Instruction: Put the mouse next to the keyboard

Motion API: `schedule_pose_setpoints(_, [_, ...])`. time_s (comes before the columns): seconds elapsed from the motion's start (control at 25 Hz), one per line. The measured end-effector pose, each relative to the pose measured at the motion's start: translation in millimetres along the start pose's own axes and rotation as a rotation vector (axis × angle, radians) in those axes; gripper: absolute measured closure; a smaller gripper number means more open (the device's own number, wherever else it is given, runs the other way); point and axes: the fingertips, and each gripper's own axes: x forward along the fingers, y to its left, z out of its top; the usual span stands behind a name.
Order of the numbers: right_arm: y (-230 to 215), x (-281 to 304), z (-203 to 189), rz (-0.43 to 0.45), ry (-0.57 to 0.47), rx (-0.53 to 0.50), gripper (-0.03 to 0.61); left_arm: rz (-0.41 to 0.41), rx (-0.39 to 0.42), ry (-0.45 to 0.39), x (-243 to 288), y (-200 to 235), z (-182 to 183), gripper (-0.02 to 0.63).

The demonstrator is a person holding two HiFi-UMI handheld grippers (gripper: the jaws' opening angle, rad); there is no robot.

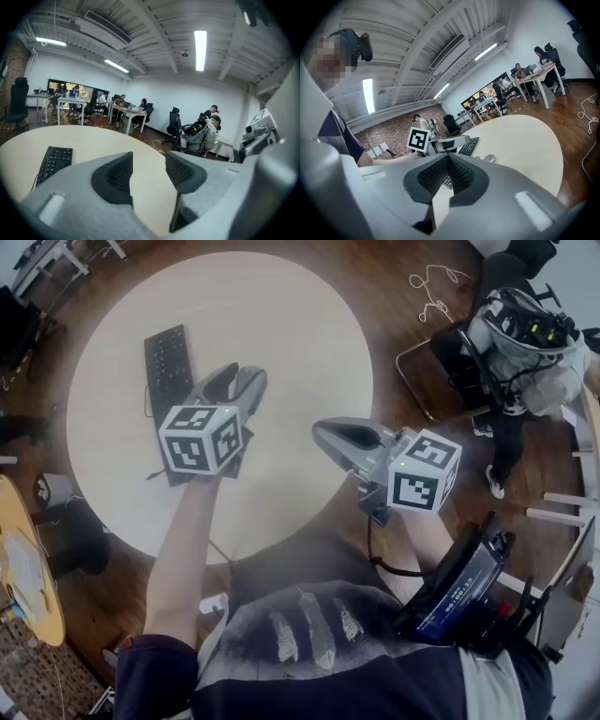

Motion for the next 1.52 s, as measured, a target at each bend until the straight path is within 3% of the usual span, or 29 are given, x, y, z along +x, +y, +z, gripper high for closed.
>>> schedule_pose_setpoints(0.08, [0,-5,1,0.002,-0.013,0.002,0.577,-0.027,0.044,-0.033,-9,-15,16,0.431])
schedule_pose_setpoints(0.12, [0,-7,2,0.002,-0.020,0.003,0.577,-0.030,0.061,-0.048,-13,-19,22,0.502])
schedule_pose_setpoints(0.16, [0,-10,3,0.003,-0.026,0.003,0.577,-0.025,0.076,-0.064,-18,-22,27,0.614])
schedule_pose_setpoints(0.32, [0,-22,4,0.015,-0.057,0.015,0.577,-0.003,0.112,-0.111,-39,-33,41,0.615])
schedule_pose_setpoints(0.8, [19,-26,4,0.085,-0.122,0.028,0.577,0.079,0.142,-0.132,-101,-36,35,0.615])
schedule_pose_setpoints(1.08, [28,-17,-10,0.142,-0.094,0.046,0.577,0.146,0.155,-0.112,-129,-37,19,0.615])
schedule_pose_setpoints(1.32, [34,-8,-19,0.179,-0.069,0.066,0.577,0.184,0.115,-0.123,-148,-33,7,0.615])
schedule_pose_setpoints(1.52, [37,-2,-21,0.150,-0.025,0.032,0.577,0.174,0.128,-0.137,-157,-37,9,0.614])
